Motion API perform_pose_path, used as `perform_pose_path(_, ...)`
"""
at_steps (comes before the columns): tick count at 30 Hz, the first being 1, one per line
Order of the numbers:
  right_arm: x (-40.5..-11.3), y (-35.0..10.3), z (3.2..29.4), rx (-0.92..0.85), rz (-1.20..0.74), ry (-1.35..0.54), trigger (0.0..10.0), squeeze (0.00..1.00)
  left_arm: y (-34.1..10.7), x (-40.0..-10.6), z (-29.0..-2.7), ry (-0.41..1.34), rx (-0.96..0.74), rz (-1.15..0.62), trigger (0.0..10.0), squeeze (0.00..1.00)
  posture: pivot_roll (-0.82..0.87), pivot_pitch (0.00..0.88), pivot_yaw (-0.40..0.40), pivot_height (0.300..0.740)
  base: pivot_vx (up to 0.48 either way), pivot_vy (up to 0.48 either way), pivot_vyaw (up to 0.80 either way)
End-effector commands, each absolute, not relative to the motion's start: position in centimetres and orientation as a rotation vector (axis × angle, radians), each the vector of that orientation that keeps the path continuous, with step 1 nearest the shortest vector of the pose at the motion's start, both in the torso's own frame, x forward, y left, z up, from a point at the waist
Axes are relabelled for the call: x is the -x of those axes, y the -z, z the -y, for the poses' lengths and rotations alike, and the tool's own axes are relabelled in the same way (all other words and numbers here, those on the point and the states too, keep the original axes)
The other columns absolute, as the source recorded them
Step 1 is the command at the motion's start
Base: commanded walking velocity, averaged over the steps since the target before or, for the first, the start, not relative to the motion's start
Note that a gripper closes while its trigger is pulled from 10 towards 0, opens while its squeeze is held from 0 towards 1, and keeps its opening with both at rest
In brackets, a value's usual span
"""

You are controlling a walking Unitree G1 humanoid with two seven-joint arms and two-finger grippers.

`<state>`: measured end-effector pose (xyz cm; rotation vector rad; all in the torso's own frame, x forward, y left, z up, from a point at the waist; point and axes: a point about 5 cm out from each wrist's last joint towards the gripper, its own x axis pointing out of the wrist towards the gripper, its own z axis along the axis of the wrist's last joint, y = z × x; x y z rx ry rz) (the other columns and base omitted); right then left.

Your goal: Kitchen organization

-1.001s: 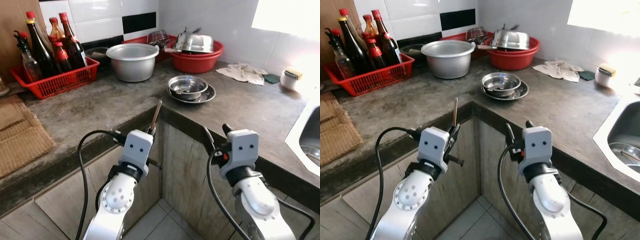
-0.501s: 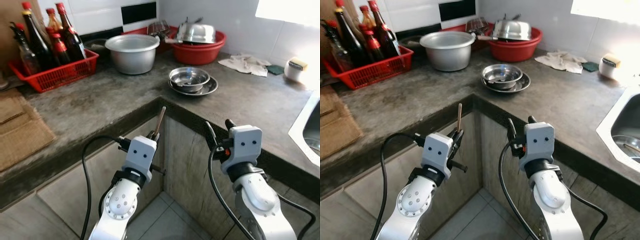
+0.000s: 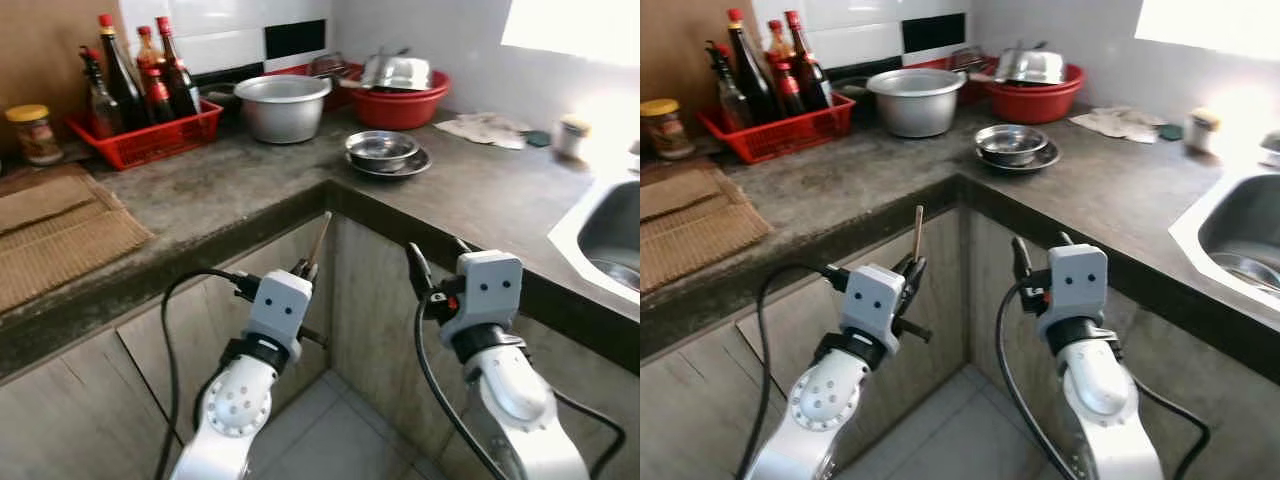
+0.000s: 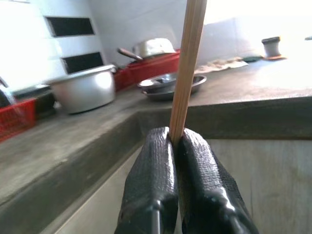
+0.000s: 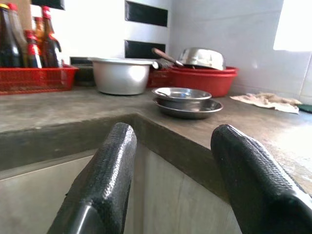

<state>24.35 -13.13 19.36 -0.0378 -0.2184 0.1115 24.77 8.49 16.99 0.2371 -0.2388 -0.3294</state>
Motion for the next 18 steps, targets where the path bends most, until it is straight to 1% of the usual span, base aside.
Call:
perform_pose_path(1,-24.35,-19.44,13.23,0.044,0.218,-0.109,10.0,0.0,-16.99,-24.55,-8.24,0.334,-0.238,0.237,10.0,0.0,0.03,0.036,-0.008,0.74,-0.285,0.0,0.0)
perform_pose_path(8,-24.35,-19.18,13.18,0.04,0.207,-0.107,10.0,0.0,-16.7,-24.52,-8.06,0.339,-0.228,0.22,10.0,0.0,0.03,0.042,-0.011,0.74,-0.272,0.0,0.0)
perform_pose_path(18,-24.28,-19.03,13.55,0.048,0.196,-0.093,10.0,0.0,-16.59,-24.87,-7.94,0.339,-0.201,0.192,10.0,0.0,0.02,0.045,-0.006,0.74,0.0,0.0,0.0)
